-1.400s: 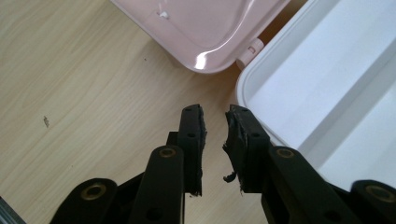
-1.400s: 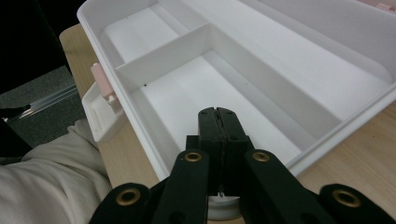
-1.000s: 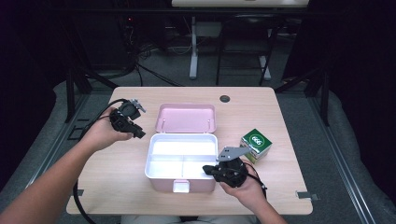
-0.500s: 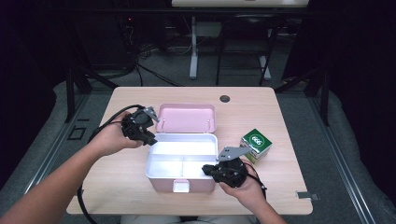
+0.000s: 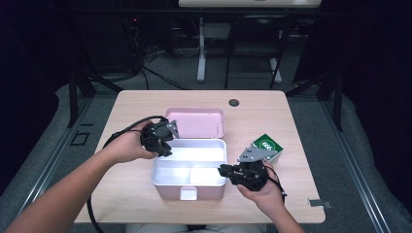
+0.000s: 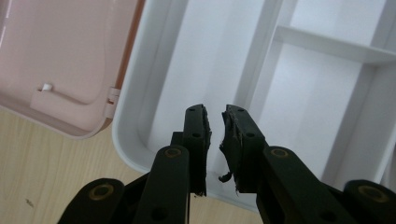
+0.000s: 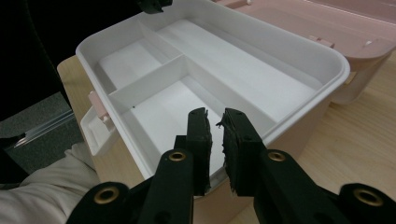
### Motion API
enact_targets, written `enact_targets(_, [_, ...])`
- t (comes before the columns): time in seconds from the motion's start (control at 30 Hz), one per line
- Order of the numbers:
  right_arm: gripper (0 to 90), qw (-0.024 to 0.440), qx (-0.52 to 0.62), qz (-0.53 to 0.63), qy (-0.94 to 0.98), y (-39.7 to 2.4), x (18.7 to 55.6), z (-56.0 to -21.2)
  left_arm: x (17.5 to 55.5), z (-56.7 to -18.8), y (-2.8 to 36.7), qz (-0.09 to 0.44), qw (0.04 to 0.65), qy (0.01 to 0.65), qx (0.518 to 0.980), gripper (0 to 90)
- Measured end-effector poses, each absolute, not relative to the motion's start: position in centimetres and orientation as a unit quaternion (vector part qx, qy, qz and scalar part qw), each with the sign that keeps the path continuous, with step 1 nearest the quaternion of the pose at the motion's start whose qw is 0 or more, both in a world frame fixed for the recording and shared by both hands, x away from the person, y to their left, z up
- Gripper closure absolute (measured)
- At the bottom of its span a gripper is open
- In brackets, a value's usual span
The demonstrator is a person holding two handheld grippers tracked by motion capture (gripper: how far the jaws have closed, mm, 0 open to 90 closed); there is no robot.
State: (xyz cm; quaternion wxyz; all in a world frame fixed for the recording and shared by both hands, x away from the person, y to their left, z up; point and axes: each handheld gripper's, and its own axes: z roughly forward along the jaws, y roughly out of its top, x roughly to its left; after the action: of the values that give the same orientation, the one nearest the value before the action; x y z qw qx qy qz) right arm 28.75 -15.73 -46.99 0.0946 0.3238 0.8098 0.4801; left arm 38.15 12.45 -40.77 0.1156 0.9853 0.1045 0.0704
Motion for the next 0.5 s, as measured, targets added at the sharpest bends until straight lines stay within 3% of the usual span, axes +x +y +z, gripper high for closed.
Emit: enact_targets(0.5, [76.6, 0.104, 0.339, 0.485, 0.8, -17.0, 29.3, -47.1, 37.5, -41.6, 10.6, 0.074, 0.052, 0.049, 0.995, 81.2])
